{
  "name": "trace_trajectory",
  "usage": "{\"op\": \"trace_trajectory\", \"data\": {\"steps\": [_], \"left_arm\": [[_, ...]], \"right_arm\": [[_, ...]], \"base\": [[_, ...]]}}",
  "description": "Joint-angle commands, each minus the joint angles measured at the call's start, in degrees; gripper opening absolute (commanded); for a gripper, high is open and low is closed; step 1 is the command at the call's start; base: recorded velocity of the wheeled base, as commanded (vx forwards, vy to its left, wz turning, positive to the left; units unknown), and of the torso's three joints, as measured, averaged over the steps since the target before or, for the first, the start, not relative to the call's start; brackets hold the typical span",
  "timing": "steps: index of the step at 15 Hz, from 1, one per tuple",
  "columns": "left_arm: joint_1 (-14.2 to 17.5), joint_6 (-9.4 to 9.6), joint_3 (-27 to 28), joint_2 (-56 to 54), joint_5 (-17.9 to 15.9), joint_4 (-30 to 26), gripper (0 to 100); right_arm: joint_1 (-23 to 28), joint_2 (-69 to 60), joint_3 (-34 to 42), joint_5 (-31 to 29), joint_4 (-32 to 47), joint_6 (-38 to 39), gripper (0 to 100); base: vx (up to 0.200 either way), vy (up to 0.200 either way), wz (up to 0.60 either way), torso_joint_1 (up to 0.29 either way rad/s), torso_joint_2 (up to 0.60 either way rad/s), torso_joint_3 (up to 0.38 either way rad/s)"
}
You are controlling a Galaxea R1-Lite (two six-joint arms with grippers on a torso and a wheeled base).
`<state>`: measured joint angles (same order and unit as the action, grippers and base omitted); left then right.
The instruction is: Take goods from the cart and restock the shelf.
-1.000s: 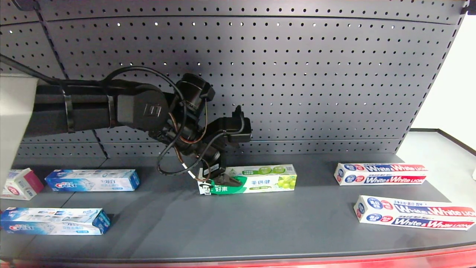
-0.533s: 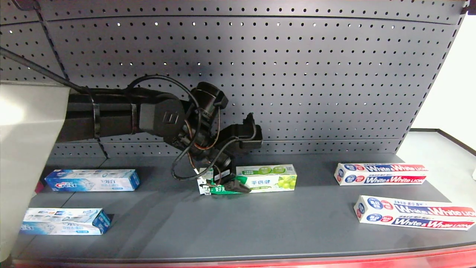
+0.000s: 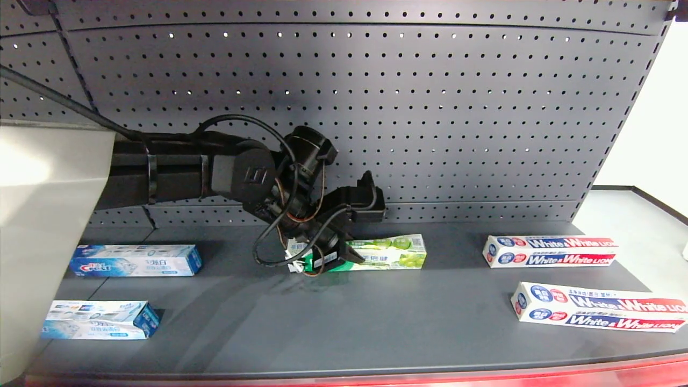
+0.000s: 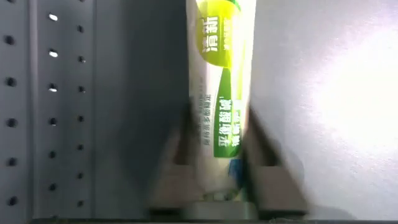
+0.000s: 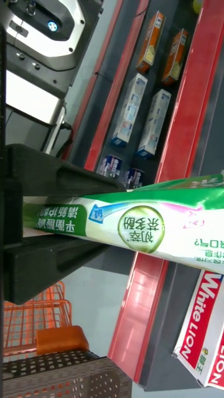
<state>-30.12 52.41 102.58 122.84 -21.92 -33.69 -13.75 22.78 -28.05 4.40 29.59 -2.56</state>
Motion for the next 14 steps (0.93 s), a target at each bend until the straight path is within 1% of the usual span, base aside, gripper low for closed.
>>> {"op": "trace_trajectory", "data": {"steps": [1, 4, 6, 8, 9, 14], "left_arm": [[-0.3, -0.02, 0.0, -0.1, 0.0, -0.6, 0], [-0.4, -0.11, -0.9, -0.4, -0.1, -0.9, 0], [-0.5, -0.73, -2.6, -2.3, -0.1, -0.9, 0], [-1.8, -3.89, -6.8, -5.8, -0.3, -0.9, 0], [-2.5, -4.86, -8.1, -6.9, -0.4, -0.9, 0], [-5.8, -7.85, -12.1, -11.2, -0.4, -0.8, 0]], "right_arm": [[0.0, -0.1, 0.1, 0.0, 0.0, 0.0, 0], [0.0, 0.0, 0.1, 0.0, 0.0, 0.1, 0], [0.0, 0.0, 0.0, 0.0, 0.0, 0.0, 0], [0.0, 0.0, -0.1, 0.0, 0.0, 0.0, 0], [0.0, 0.0, -0.1, 0.0, 0.0, 0.0, 0], [0.1, 0.4, -0.6, 0.0, 0.0, 0.0, 0]], "base": [[0.0, 0.0, 0.0, 0.0, 0.0, 0.0], [0.0, 0.0, 0.0, 0.0, 0.0, 0.0], [0.0, 0.0, 0.0, 0.0, 0.0, 0.0], [0.0, 0.0, 0.0, 0.0, 0.0, 0.0], [0.0, 0.0, 0.0, 0.0, 0.0, 0.0], [0.0, 0.0, 0.0, 0.0, 0.0, 0.0]]}}
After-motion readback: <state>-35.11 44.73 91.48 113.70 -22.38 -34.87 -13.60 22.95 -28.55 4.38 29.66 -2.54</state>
